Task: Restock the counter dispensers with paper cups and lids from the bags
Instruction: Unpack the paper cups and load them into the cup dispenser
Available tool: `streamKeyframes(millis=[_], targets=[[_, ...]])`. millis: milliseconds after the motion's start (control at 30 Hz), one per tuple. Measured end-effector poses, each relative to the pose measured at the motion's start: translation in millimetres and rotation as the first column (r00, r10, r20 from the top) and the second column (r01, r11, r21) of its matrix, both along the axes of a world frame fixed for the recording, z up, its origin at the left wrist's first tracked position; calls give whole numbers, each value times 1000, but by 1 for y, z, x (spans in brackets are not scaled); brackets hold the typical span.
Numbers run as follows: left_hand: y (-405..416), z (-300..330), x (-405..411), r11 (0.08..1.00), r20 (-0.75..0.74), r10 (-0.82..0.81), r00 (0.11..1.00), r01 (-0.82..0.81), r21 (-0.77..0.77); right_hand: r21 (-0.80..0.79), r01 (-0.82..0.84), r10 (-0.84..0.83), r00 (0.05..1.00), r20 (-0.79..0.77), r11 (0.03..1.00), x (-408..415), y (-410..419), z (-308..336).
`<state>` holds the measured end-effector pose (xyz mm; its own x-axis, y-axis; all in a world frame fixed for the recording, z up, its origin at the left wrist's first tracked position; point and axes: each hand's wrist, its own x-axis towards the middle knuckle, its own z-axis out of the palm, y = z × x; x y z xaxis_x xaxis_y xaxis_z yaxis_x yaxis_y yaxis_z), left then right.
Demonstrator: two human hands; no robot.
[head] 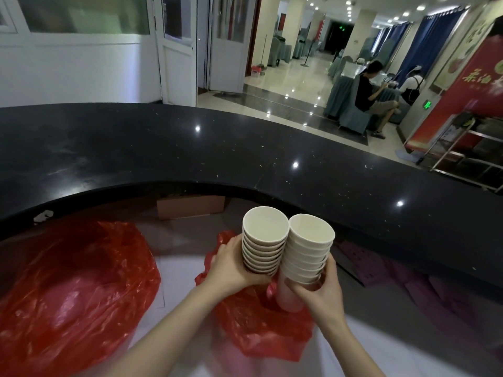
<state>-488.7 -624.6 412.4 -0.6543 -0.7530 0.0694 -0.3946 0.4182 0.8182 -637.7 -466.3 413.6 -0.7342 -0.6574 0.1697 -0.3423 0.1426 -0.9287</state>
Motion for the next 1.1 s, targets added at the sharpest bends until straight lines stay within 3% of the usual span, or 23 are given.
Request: streamKeyframes(millis=[267, 333, 500, 633, 867, 1100], targets=[[10, 39, 2, 970, -59, 205, 977, -211, -118, -108, -47, 47, 999, -5, 993, -7, 8, 38], [11, 58, 9, 957, -142, 250, 958, -267, -114, -159, -85, 83, 996, -24, 984, -10, 8, 56], [42, 110, 38, 957, -461, 287, 839, -269, 106, -269, -218, 218, 975, -32, 938, -6, 15, 98], [87, 129, 87, 919, -538, 364, 760, -386, 77, -334, -379, 379, 923, -67, 863, 28, 18, 122], [190, 130, 248, 696, -447, 655, 609, -717, 43, -362, -709, 743, 666, -65, 605, 181, 19, 107], [332, 99, 405, 298, -449, 870, 201, -942, 156, -294, -934, 972, 227, -53, 202, 377, 62, 89]])
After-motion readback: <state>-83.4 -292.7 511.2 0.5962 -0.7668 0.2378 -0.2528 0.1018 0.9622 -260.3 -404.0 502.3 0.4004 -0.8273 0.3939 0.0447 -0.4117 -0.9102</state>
